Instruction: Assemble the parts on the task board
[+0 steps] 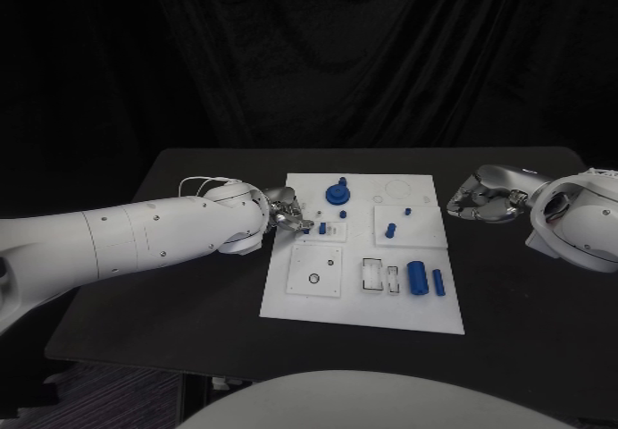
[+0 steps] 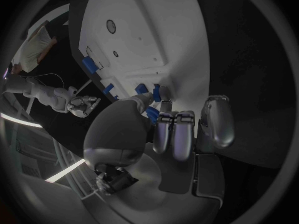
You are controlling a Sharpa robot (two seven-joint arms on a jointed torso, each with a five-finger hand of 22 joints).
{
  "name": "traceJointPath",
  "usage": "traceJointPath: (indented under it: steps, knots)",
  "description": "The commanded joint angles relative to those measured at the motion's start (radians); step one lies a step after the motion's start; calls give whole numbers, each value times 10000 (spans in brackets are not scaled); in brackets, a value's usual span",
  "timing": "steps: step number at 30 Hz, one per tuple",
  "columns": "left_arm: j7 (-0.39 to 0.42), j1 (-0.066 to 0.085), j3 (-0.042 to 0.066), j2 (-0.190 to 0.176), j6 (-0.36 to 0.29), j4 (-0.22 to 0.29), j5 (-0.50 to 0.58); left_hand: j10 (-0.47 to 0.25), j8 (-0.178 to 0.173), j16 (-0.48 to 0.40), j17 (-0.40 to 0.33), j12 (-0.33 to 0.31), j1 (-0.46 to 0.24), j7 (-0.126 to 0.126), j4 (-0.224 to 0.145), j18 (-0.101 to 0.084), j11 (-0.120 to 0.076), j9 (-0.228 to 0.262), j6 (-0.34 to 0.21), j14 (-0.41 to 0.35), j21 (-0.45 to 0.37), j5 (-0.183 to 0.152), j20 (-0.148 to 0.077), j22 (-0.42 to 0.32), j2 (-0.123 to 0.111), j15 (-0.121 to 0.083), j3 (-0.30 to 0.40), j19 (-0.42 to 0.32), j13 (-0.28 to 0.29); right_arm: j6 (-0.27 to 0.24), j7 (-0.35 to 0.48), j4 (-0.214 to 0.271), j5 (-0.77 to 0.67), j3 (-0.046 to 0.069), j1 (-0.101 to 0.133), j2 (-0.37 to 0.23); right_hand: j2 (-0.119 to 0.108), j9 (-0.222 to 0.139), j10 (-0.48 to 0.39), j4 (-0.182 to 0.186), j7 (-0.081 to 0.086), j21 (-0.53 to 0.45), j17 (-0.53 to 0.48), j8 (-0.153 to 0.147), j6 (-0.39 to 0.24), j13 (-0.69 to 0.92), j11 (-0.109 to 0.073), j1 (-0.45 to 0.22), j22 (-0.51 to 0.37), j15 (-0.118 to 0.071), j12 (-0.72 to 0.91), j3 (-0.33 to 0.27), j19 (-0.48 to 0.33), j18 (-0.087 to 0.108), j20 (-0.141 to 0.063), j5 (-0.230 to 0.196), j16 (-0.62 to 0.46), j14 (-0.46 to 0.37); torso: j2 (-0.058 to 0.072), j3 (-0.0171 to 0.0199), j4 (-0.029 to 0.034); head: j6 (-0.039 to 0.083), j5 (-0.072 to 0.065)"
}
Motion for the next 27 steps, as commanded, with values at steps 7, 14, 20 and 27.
traceJointPath:
  steps: [7,14,20,27]
  knots:
    - [-16,-213,-126,73,668,36,95,1024,-228,26,2634,25,-1588,110,224,30,123,-174,120,1057,-45,-1339,53,1680,383,78,-1810,-39,2610,167,-218,3,-13,6,-26,12,-13,9,-58,18,-23,-50,112,-12,57,997,-23,-48,1616,4,-61,66,-31,202,-33,54,-60,465,-2,0,6,-2,12]
    - [-43,-214,-126,63,679,19,95,1024,-264,26,2634,25,-2303,122,248,34,135,-194,151,1057,-56,-1606,63,1677,801,92,-2510,-42,2610,203,-232,22,-13,6,-26,1,-17,14,-64,17,-29,-66,105,-1,79,989,-28,-51,1611,1,-66,68,-36,206,-34,53,-67,463,-2,-2,13,-2,-2]
    - [51,-215,-126,48,549,5,95,1024,-254,26,2634,25,-2547,121,244,33,136,-173,169,1057,-52,-1438,67,1679,1070,91,-2802,-41,2610,226,-236,35,-13,6,-26,-31,-17,14,-64,17,-29,-66,105,-1,79,989,-28,-51,1611,1,-66,68,-36,206,-34,53,-67,463,0,-3,8,-2,35]
    - [1035,-214,-126,-70,-641,60,95,1024,-141,26,2634,25,-2900,112,229,14,128,-4,165,1057,41,-1125,62,1706,1536,85,-3488,-1,2610,224,-218,41,-13,6,-26,-58,-19,17,-67,17,-32,-78,95,4,90,985,-31,-55,1608,-1,-69,71,-39,208,-35,52,-75,460,10,-7,13,-2,-14]
